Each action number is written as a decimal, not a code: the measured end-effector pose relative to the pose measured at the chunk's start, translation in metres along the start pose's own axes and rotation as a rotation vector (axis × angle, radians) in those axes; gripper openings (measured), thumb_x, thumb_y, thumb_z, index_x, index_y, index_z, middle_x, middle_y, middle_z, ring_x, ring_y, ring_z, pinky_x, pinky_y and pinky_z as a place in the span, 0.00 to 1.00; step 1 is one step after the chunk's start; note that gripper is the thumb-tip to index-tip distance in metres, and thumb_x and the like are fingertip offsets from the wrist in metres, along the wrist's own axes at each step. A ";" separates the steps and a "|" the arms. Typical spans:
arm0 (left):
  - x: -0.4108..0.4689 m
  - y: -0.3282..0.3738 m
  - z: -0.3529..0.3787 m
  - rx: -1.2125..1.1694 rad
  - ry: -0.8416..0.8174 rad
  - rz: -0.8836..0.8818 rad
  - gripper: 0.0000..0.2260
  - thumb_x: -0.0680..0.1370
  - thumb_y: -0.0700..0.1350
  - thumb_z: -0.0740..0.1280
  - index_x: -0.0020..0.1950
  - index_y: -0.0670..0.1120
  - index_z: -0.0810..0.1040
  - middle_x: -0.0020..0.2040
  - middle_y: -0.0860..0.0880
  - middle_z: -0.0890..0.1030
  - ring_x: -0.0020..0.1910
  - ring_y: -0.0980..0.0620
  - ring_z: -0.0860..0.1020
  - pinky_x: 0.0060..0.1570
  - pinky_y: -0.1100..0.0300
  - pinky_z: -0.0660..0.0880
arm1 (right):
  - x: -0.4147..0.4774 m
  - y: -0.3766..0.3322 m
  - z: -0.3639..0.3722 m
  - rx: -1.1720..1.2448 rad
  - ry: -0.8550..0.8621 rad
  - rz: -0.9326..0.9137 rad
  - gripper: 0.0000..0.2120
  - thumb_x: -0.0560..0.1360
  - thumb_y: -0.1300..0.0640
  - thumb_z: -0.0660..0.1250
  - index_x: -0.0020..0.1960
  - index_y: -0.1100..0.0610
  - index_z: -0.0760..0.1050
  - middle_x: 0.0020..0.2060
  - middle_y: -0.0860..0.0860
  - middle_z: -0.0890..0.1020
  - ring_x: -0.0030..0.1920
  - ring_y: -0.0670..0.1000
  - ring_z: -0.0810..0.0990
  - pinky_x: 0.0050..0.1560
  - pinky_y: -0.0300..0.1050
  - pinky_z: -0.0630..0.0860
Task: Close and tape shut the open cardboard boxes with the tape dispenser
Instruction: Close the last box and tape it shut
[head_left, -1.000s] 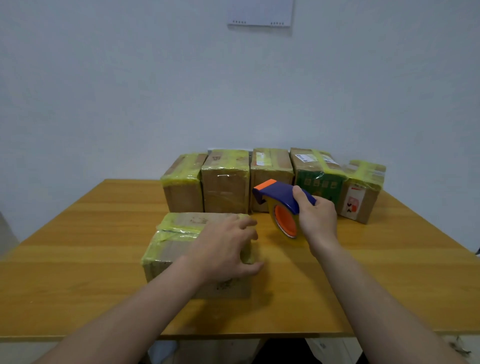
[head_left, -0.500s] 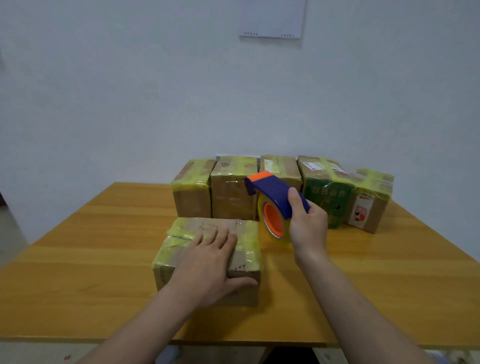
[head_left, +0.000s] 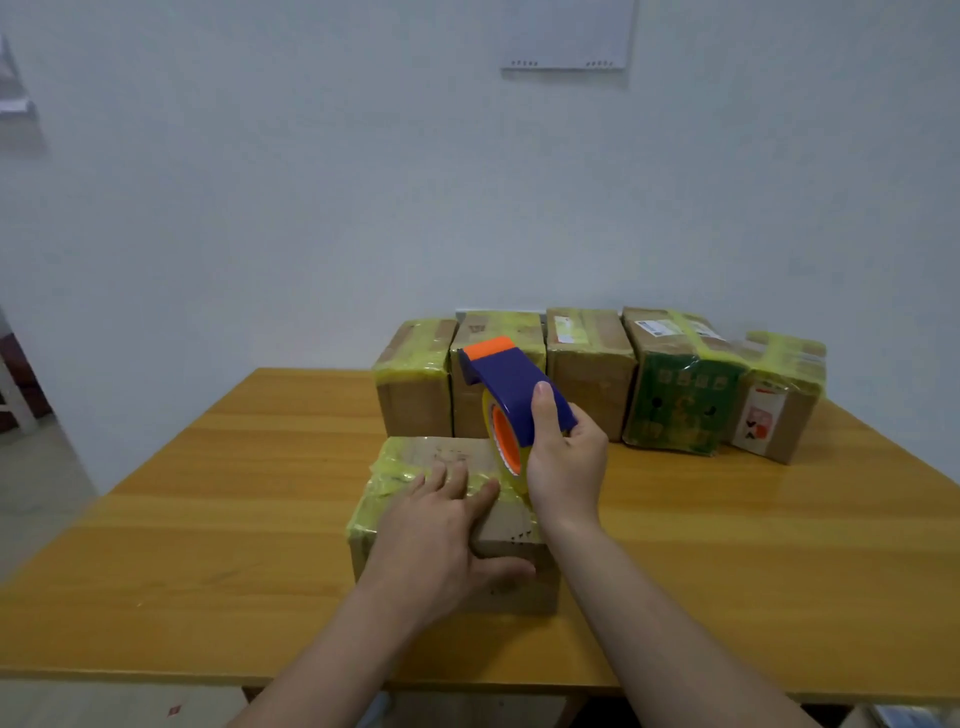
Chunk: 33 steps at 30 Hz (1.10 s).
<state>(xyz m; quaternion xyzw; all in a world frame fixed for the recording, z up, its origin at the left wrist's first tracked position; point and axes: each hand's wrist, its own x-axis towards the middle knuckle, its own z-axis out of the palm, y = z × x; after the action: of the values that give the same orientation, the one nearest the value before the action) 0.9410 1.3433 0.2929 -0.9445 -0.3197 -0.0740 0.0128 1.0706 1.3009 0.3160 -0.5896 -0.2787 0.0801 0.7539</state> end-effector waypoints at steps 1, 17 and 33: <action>0.001 -0.001 0.000 0.002 -0.004 0.004 0.46 0.70 0.80 0.55 0.84 0.59 0.56 0.84 0.47 0.56 0.84 0.46 0.53 0.80 0.48 0.54 | -0.001 0.001 0.001 -0.014 -0.010 -0.008 0.20 0.78 0.38 0.63 0.47 0.54 0.80 0.37 0.50 0.84 0.35 0.43 0.80 0.33 0.32 0.73; -0.009 -0.017 0.002 0.073 0.066 -0.107 0.52 0.64 0.87 0.51 0.82 0.60 0.60 0.82 0.51 0.63 0.82 0.48 0.58 0.81 0.44 0.51 | -0.007 -0.002 -0.005 -0.035 -0.063 -0.009 0.19 0.79 0.37 0.61 0.50 0.52 0.79 0.41 0.49 0.84 0.38 0.43 0.81 0.35 0.32 0.74; -0.007 -0.026 -0.001 0.089 0.008 -0.253 0.70 0.54 0.90 0.48 0.85 0.46 0.47 0.85 0.42 0.47 0.84 0.45 0.45 0.81 0.49 0.49 | -0.006 0.002 -0.006 -0.015 -0.056 -0.009 0.16 0.79 0.38 0.62 0.50 0.49 0.77 0.43 0.48 0.84 0.43 0.43 0.83 0.37 0.31 0.76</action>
<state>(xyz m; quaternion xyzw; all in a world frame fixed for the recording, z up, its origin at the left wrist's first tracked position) 0.9198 1.3592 0.2920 -0.8948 -0.4392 -0.0645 0.0467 1.0692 1.2942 0.3112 -0.5917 -0.3028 0.0912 0.7416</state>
